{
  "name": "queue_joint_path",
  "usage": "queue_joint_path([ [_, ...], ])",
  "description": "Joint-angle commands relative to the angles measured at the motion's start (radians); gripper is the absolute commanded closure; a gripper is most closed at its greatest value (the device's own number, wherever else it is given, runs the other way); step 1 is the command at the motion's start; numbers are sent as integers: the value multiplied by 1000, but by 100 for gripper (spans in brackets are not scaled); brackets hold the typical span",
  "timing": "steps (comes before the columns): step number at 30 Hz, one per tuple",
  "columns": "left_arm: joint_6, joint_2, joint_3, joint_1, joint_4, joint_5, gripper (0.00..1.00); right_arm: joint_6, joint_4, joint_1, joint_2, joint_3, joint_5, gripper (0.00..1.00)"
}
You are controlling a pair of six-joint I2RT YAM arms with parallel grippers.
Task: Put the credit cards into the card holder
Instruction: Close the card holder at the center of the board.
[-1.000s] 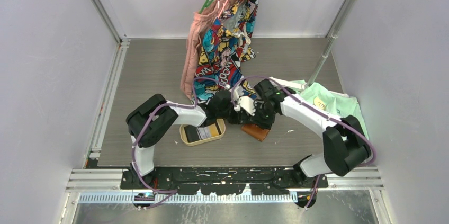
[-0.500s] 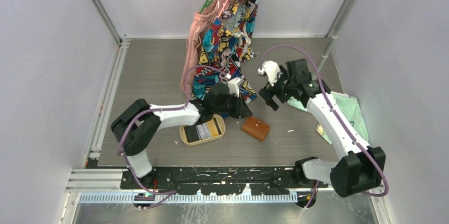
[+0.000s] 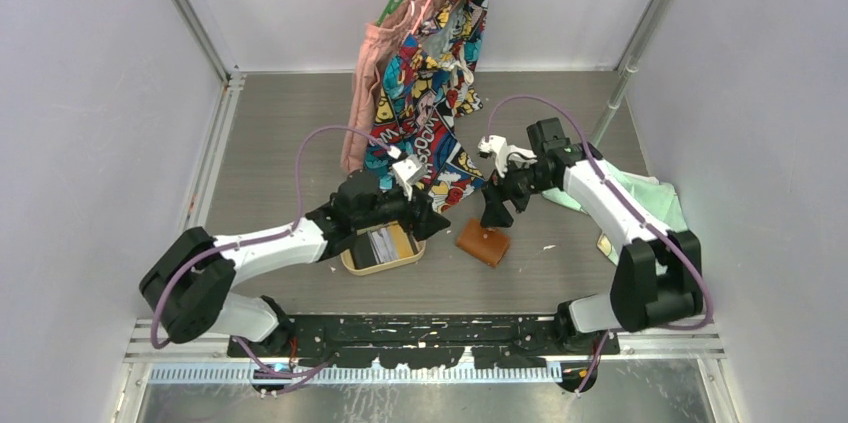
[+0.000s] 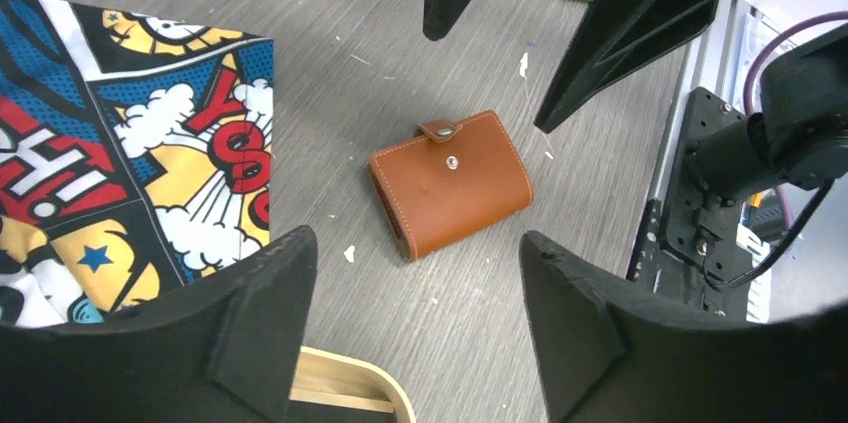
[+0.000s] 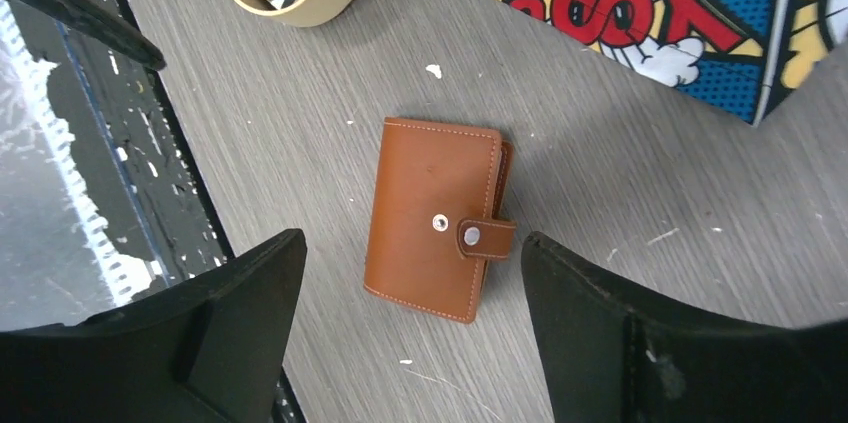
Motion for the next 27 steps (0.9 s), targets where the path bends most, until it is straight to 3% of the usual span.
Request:
queue_joint_path([
  [1,-130,102,102,30,-46,179,32,-50,-85,-4,124,86,-36,24],
  [3,-190,173,128,31,-41,210,39,-53,-117,-6,166,114,-15,34],
  [8,-279,304,206,30,-112,161,50,-58,-110,-3,192,102,57,45],
  [15,-277,419,326,11,-270,92,55,-77,-114,53,256,108,149,56],
  [27,-271,499,397,6,-301,123,62,-74,-100,87,294,121,218,71],
])
